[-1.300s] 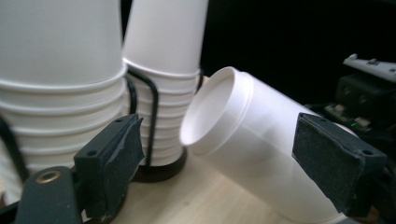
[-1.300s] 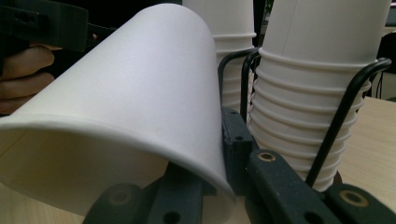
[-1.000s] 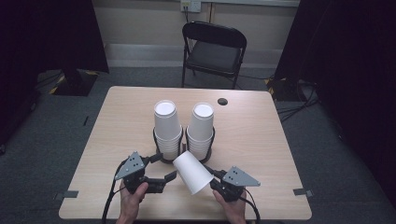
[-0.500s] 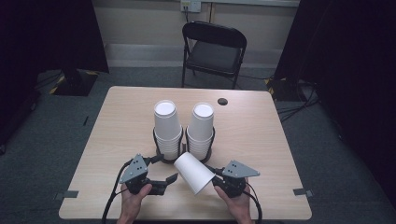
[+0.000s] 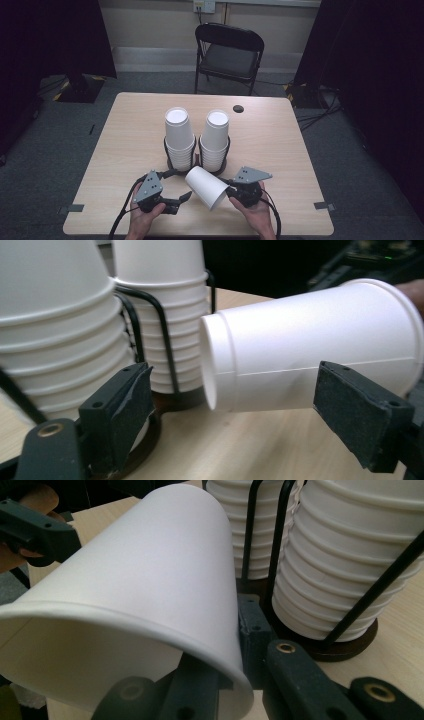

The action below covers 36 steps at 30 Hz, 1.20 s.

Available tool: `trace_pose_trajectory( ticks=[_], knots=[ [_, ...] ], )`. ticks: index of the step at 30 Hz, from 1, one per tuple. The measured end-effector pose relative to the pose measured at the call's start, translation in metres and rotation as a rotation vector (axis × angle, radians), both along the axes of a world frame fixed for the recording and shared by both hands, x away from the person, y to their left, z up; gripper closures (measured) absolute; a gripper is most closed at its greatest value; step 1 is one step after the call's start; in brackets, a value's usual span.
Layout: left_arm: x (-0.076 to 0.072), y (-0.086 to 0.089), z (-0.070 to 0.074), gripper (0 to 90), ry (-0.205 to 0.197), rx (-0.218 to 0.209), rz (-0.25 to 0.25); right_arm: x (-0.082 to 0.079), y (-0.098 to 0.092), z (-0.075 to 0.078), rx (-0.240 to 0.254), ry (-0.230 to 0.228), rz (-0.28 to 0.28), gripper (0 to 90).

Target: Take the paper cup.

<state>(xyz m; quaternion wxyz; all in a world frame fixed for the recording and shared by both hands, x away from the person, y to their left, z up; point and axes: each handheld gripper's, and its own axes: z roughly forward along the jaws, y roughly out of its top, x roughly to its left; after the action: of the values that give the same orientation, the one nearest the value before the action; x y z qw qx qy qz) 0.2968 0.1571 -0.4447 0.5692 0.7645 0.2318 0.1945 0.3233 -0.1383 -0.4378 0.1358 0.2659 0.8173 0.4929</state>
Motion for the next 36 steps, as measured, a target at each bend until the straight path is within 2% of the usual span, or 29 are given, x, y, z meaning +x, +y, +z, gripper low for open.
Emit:
trace_pose_trajectory(
  ticks=[2, 3, 4, 7, 10, 12, 18, 21, 22, 25, 26, 28, 32, 33, 34, 35, 36],
  knots=[
    [-0.001, -0.002, 0.000, 15.4, -0.012, 0.024, -0.001, 0.003, 0.002, 0.003, -0.026, 0.026, 0.029, 86.9],
    [-0.002, -0.003, 0.000, 15.4, -0.016, 0.044, -0.022, 0.004, 0.002, 0.004, -0.034, 0.033, 0.035, 86.9],
    [-0.002, -0.003, 0.000, 15.5, -0.016, 0.044, -0.022, 0.004, 0.002, 0.004, -0.034, 0.033, 0.035, 86.9],
    [-0.004, -0.004, -0.001, 15.5, -0.042, 0.097, -0.051, 0.009, 0.005, 0.007, -0.072, 0.071, 0.061, 86.9],
    [-0.005, -0.006, -0.003, 15.6, -0.049, 0.112, -0.061, 0.011, 0.005, 0.007, -0.084, 0.089, 0.074, 86.9],
    [-0.006, -0.008, -0.003, 15.6, -0.067, 0.164, -0.095, 0.012, 0.008, 0.006, -0.103, 0.112, 0.093, 86.9],
    [-0.008, -0.013, -0.003, 15.8, -0.074, 0.169, -0.127, 0.016, 0.011, 0.006, -0.141, 0.155, 0.128, 86.8],
    [-0.009, -0.020, -0.004, 15.0, -0.100, 0.223, -0.154, 0.017, 0.014, 0.007, -0.162, 0.181, 0.147, 86.9],
    [-0.009, -0.020, -0.004, 15.0, -0.100, 0.223, -0.154, 0.017, 0.014, 0.007, -0.162, 0.181, 0.147, 86.9],
    [-0.010, -0.025, -0.005, 13.3, -0.123, 0.277, -0.168, 0.019, 0.014, 0.009, -0.187, 0.199, 0.157, 86.8],
    [-0.010, -0.025, -0.005, 12.3, -0.123, 0.277, -0.168, 0.019, 0.014, 0.009, -0.187, 0.199, 0.157, 86.8],
    [-0.009, -0.029, -0.007, 11.3, -0.134, 0.324, -0.164, 0.021, 0.015, 0.009, -0.197, 0.211, 0.161, 86.9],
    [-0.007, -0.032, -0.009, 13.9, -0.134, 0.329, -0.194, 0.025, 0.017, 0.007, -0.222, 0.243, 0.174, 86.8],
    [-0.007, -0.036, -0.009, 13.7, -0.142, 0.362, -0.197, 0.027, 0.017, 0.005, -0.231, 0.253, 0.171, 86.8],
    [-0.007, -0.036, -0.009, 13.0, -0.142, 0.362, -0.197, 0.027, 0.017, 0.005, -0.231, 0.253, 0.171, 86.8],
    [-0.008, -0.040, -0.009, 12.4, -0.150, 0.393, -0.189, 0.029, 0.017, 0.005, -0.236, 0.269, 0.172, 86.8],
    [-0.008, -0.040, -0.009, 11.7, -0.150, 0.393, -0.189, 0.030, 0.016, 0.005, -0.236, 0.272, 0.174, 86.8]
  ],
)
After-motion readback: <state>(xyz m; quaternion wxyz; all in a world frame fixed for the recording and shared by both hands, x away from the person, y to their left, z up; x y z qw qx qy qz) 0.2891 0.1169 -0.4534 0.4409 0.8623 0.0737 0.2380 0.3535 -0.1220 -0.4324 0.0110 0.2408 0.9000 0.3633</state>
